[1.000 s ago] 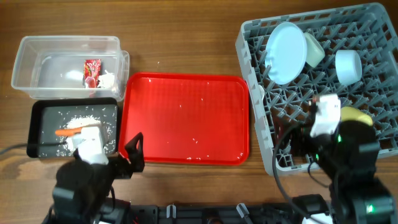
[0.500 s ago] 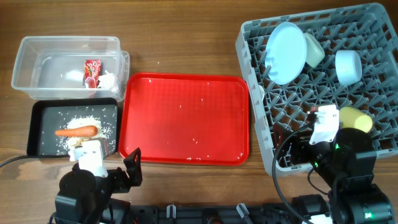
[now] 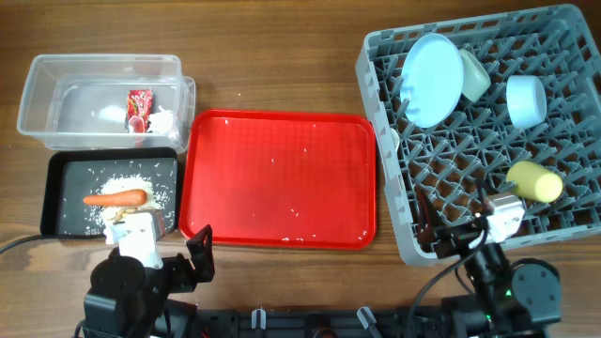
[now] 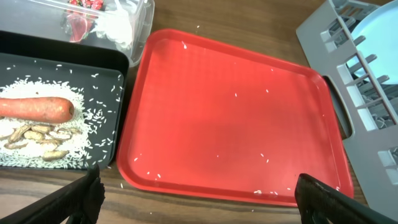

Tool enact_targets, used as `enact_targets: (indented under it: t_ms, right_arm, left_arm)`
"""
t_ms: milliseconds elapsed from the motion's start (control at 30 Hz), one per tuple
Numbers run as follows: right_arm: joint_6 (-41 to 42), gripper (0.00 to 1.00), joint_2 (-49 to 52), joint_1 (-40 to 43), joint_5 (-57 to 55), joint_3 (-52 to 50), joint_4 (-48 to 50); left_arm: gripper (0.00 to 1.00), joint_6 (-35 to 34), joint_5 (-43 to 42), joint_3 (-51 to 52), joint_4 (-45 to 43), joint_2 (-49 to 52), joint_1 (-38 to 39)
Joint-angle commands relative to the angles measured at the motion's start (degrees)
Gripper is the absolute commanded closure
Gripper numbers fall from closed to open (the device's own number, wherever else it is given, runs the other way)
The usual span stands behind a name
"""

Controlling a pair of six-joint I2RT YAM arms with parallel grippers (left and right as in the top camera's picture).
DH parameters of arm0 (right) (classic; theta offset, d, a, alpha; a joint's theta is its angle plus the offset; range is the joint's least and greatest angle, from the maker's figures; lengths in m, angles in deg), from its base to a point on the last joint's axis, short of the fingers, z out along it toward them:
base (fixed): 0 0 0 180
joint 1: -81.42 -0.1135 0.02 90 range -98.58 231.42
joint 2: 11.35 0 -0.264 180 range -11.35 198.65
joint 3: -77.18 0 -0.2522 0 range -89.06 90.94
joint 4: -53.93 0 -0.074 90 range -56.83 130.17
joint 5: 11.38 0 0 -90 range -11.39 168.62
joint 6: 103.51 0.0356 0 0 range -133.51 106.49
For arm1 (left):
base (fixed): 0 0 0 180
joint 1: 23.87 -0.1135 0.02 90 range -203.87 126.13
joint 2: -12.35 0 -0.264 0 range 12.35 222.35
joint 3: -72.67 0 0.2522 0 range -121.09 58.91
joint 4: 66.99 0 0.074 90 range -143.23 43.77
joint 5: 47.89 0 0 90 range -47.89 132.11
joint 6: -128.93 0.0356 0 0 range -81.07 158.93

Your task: Sort waste into correct bins and load items into the dishwasher rack

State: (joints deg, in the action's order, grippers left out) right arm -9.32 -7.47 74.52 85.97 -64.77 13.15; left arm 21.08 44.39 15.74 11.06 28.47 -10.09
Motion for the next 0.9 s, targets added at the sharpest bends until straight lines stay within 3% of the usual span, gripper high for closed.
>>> enact_targets:
  t_ms: [0, 100, 133, 267, 867]
  right_arm:
    - [-1.2, 0.00, -3.1, 0.3, -1.0, -11.6, 17.8]
    - [-1.5, 0.00, -3.7, 2.3, -1.6, -22.3, 39.8]
    - [-3.7, 0.00, -3.7, 2.7, -1.6, -24.0, 42.1]
    - [-8.5, 0.00, -3.7, 2.7, -1.6, -24.0, 26.5]
    - [-8.7, 0.00, -3.7, 2.7, -2.1, -24.0, 27.3]
  left_arm:
    - [0.00, 0.7, 0.6, 0.3, -0.1, -0.3, 0.3]
    - [0.00, 0.7, 0.6, 0.3, -0.1, -0.3, 0.3]
    - [0.00, 0.7, 0.6, 0.3, -0.1, -0.3, 0.3]
    - [0.00, 0.7, 0.6, 0.3, -0.1, -0.3, 0.3]
    - [0.00, 0.7, 0.6, 0.3, -0.1, -0.3, 0.2]
